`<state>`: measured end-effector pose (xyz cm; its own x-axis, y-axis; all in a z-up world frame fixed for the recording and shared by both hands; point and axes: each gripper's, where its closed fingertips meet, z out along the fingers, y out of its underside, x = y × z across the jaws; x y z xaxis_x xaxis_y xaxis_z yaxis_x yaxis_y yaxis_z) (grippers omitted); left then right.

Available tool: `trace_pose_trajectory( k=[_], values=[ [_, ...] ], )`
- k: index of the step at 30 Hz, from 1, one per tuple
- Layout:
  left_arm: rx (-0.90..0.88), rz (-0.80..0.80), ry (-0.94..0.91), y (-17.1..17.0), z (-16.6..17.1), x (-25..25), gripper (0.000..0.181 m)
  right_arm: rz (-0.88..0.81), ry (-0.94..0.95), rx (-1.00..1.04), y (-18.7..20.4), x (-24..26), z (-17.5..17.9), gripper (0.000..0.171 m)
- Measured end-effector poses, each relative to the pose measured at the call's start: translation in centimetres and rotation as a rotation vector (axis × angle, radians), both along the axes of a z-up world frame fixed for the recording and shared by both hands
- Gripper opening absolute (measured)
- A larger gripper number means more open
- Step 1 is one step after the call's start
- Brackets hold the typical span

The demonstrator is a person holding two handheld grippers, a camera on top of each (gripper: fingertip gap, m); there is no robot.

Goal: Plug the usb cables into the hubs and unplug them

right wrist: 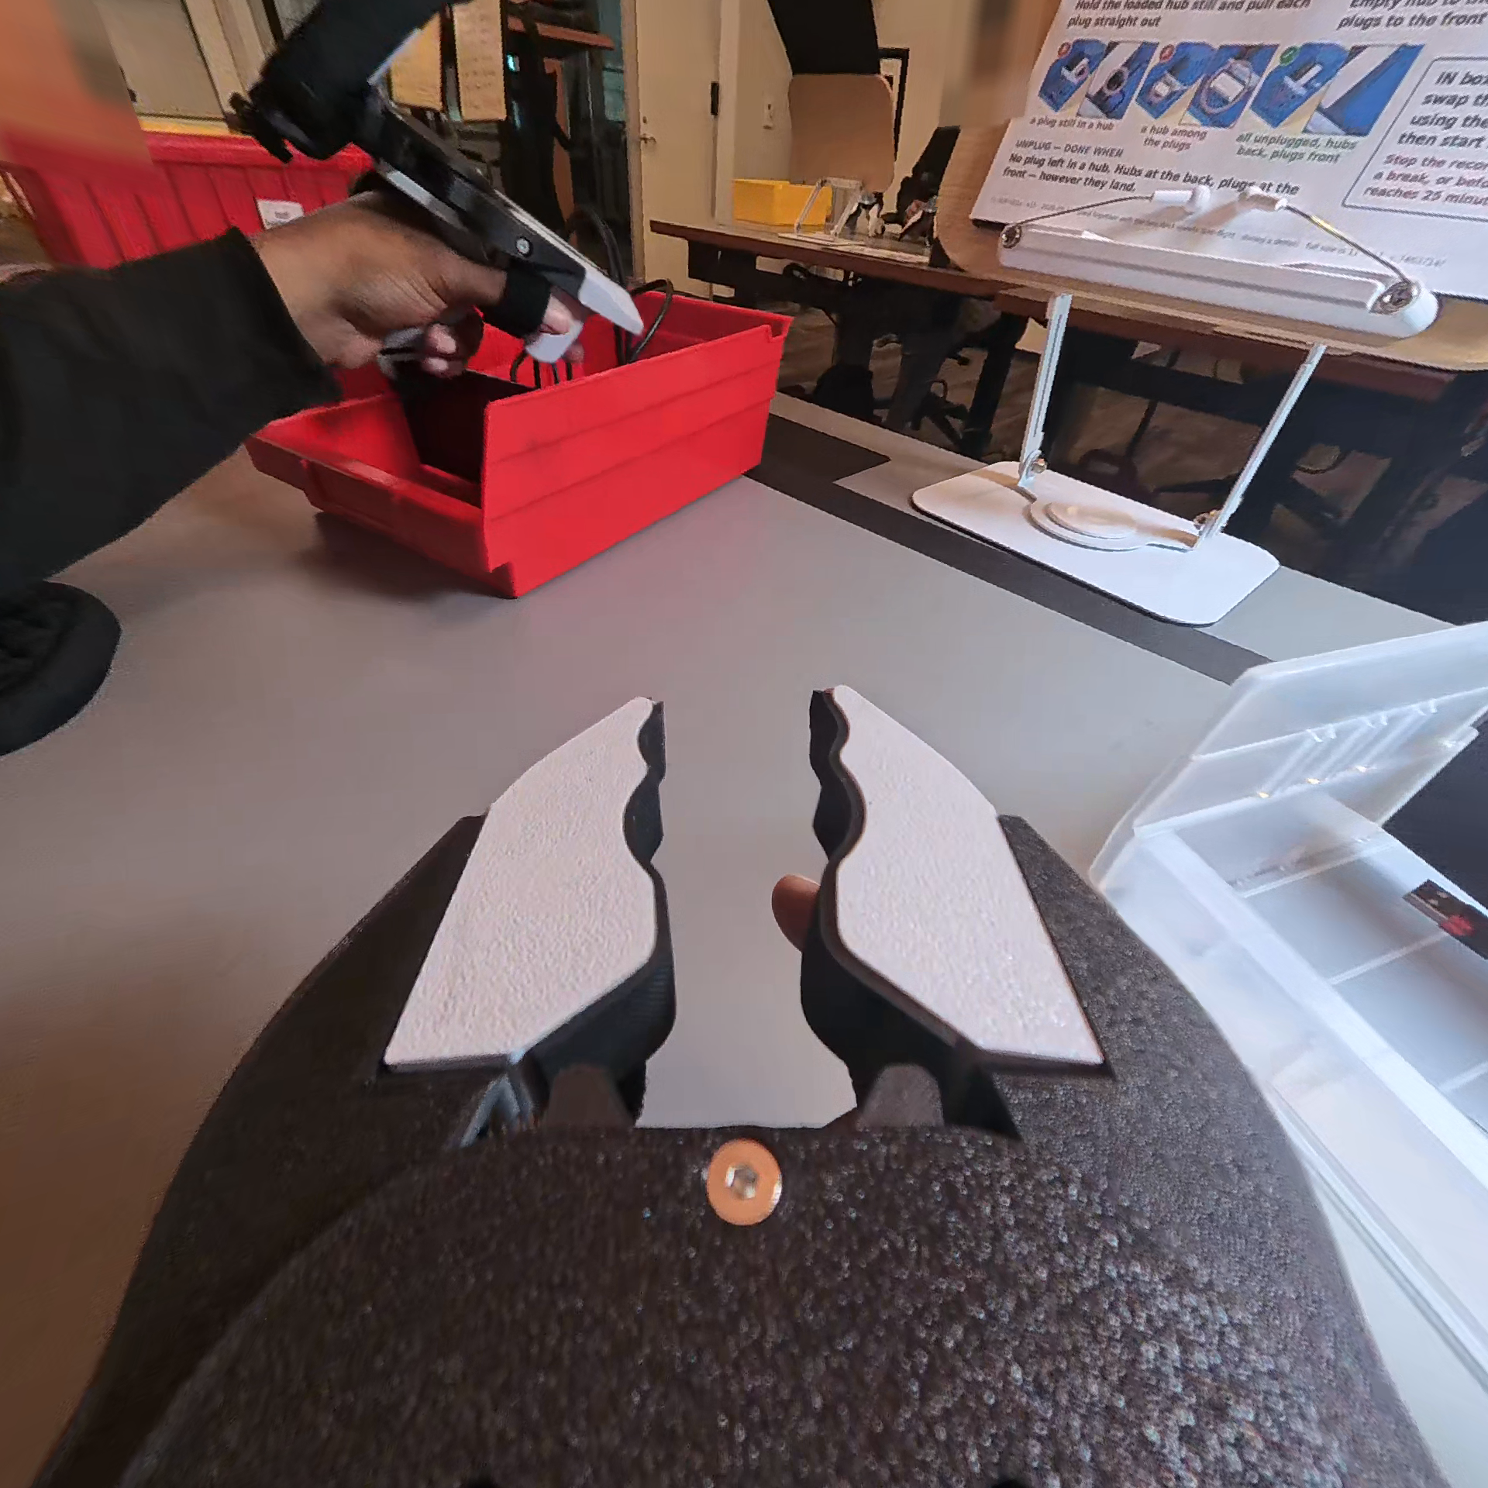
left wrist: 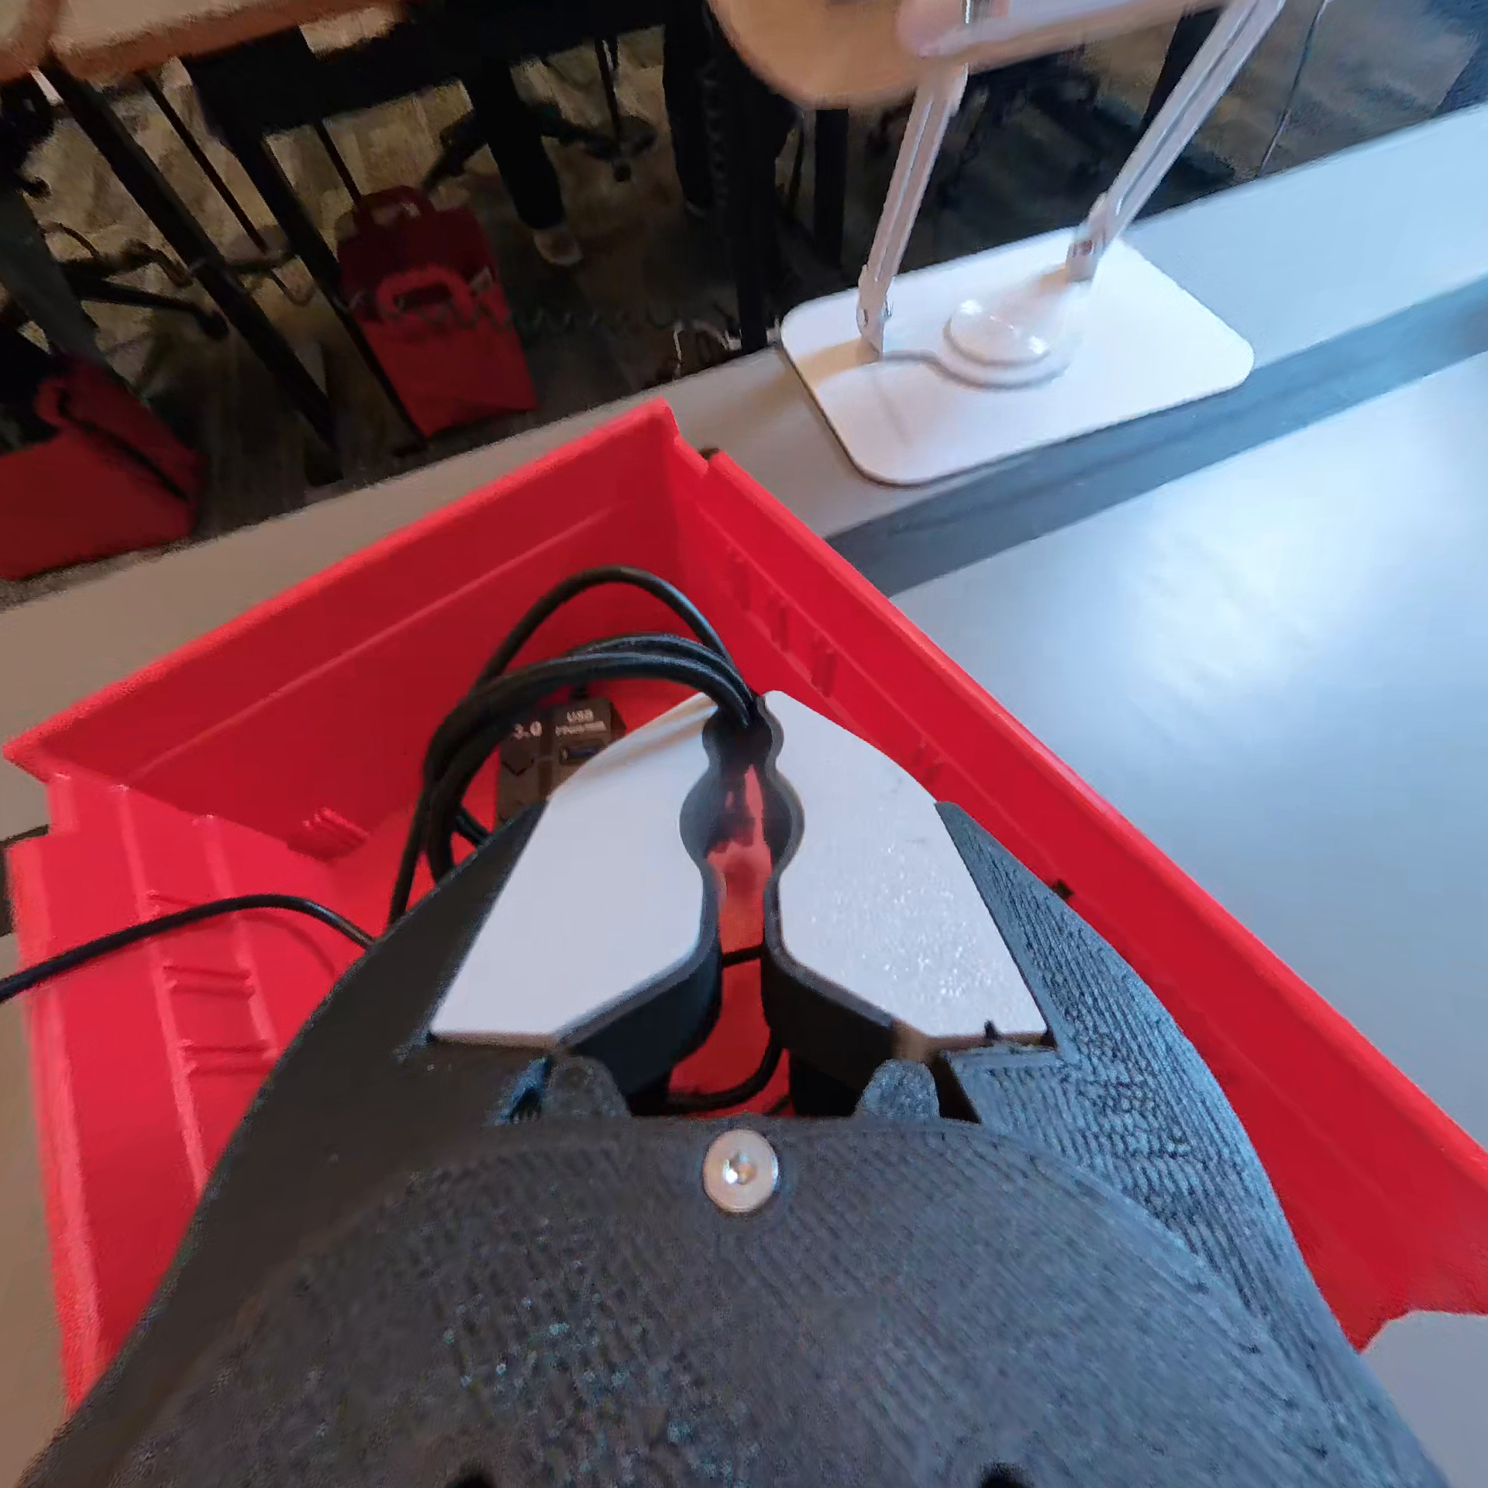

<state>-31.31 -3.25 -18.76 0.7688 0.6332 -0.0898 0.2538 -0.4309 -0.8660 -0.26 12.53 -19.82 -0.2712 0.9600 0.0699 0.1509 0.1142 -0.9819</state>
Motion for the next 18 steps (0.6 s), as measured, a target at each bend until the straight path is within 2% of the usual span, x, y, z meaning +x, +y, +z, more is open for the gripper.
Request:
trace_pose_trajectory(
  k=[4, 9, 14, 18],
  values=[
    [0.193, -0.007, 0.086, -1.8, 6.8, 1.2, 0.004, -0.034, 0.014, 0.025, 1.2, 0.1, 0.3, 0.031],
    [0.375, -0.111, 0.247, -3.7, 15.3, 5.8, 0.004, -0.051, 0.005, 0.026, 1.8, 0.0, 0.0, 0.029],
    [0.431, -0.283, 0.304, -3.5, 19.7, 11.9, 0.004, -0.041, 0.013, 0.043, 1.2, 0.0, -0.2, 0.027],
    [0.463, -0.425, 0.348, -3.1, 22.4, 17.2, 0.004, 0.068, 0.051, 0.068, -1.7, -0.1, 1.2, 0.028]
  ],
)
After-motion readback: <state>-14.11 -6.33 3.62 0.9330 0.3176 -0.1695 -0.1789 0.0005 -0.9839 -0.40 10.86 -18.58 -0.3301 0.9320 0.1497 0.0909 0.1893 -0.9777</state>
